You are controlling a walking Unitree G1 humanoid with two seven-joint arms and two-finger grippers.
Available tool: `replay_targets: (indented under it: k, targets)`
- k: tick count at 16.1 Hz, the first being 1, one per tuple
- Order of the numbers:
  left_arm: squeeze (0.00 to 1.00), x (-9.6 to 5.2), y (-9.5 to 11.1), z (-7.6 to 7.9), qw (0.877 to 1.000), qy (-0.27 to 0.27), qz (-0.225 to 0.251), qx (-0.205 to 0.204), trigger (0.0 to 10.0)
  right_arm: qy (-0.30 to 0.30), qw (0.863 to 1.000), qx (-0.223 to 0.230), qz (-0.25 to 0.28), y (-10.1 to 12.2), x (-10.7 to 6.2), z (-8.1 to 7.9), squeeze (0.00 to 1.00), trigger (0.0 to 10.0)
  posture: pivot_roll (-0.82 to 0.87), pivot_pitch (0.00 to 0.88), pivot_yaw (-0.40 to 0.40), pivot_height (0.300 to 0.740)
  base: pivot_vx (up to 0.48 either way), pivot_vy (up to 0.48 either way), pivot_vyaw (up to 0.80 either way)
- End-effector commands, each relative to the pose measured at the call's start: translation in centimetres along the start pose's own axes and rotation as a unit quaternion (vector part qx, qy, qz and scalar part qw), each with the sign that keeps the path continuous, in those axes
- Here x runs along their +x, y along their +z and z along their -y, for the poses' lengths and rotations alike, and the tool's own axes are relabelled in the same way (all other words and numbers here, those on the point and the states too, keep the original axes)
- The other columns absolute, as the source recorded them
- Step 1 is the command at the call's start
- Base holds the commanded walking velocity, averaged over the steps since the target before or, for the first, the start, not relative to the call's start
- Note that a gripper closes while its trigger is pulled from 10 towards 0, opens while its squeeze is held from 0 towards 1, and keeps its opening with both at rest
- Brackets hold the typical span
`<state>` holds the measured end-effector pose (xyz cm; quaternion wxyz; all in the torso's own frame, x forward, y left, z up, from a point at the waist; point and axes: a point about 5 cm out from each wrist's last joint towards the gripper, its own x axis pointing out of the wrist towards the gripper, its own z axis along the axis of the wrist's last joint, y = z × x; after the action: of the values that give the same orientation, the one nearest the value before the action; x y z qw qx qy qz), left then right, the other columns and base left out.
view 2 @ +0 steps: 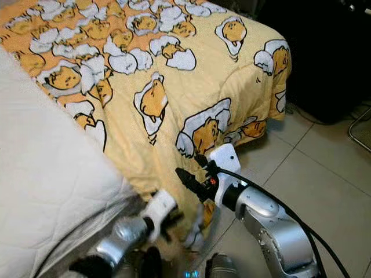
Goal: Clean up the room
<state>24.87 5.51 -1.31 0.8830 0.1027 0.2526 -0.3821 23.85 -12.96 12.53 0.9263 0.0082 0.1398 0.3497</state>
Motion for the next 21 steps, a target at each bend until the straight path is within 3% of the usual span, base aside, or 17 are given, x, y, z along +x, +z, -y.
replay_targets:
  k: [1,3,4,6,8,9,10,12,14,19,21]
  targets:
    - [0.00,-0.4,0.3,-0.7,1.000,0.016,0.014,-0.008,10.0,-0.005,1.000,-0.001,-0.005,-0.4,-0.1,0.0,0.00,10.0,-0.21,0.067,0.104,0.740,0.000,0.000,0.00]
    - [0.00,-1.2,2.0,-2.4,0.997,0.040,0.063,-0.016,10.0,-0.021,0.999,0.006,-0.024,-1.4,-0.3,0.3,0.00,10.0,-0.19,0.018,0.106,0.740,0.000,0.000,0.00]
    - [0.00,-2.5,3.4,-4.1,0.992,0.076,0.103,-0.023,10.0,-0.034,0.997,0.014,-0.061,-2.6,-0.3,0.6,0.00,10.0,-0.18,0.000,0.107,0.740,0.000,0.000,0.00]
    - [0.00,-4.0,4.8,-5.8,0.981,0.126,0.145,-0.032,10.0,-0.054,0.993,0.009,-0.102,-3.9,-0.2,0.9,0.00,10.0,-0.17,0.000,0.106,0.740,0.000,0.000,0.00]
    - [0.00,-5.6,5.8,-7.3,0.966,0.177,0.179,-0.060,10.0,-0.076,0.991,0.004,-0.113,-4.7,0.1,1.1,0.00,10.0,-0.15,0.000,0.096,0.740,0.000,0.000,0.00]
    - [0.00,-7.2,6.5,-8.1,0.954,0.218,0.202,-0.049,10.0,-0.108,0.988,0.019,-0.109,-5.1,0.3,1.4,0.00,10.0,-0.14,0.000,0.088,0.740,0.000,0.000,0.00]
    - [0.00,-8.9,6.8,-8.4,0.943,0.252,0.212,-0.052,10.0,-0.156,0.981,0.038,-0.106,-5.7,0.3,2.0,0.00,10.0,-0.12,0.000,0.077,0.740,0.000,0.000,0.00]
    - [0.00,-10.2,6.8,-8.3,0.936,0.271,0.218,-0.055,10.0,-0.221,0.968,0.086,-0.080,-6.2,0.0,2.9,0.00,10.0,-0.11,0.000,0.065,0.740,0.000,0.000,-0.80]
    - [0.00,-11.5,7.1,-7.8,0.930,0.289,0.226,-0.033,10.0,-0.275,0.956,0.096,-0.044,-6.3,-0.5,3.6,0.00,10.0,-0.08,0.000,0.042,0.740,0.000,0.000,-0.80]
    - [0.00,-13.1,6.3,-7.6,0.923,0.322,0.209,-0.018,10.0,-0.308,0.948,0.071,0.028,-5.1,-0.9,4.1,0.00,10.0,-0.07,0.000,0.029,0.740,0.000,0.000,-0.80]
    - [0.00,-13.3,6.4,-7.6,0.924,0.322,0.205,-0.010,10.0,-0.306,0.949,0.062,0.041,-4.9,-1.0,4.3,0.00,10.0,-0.05,0.000,0.025,0.740,0.279,0.000,0.00]
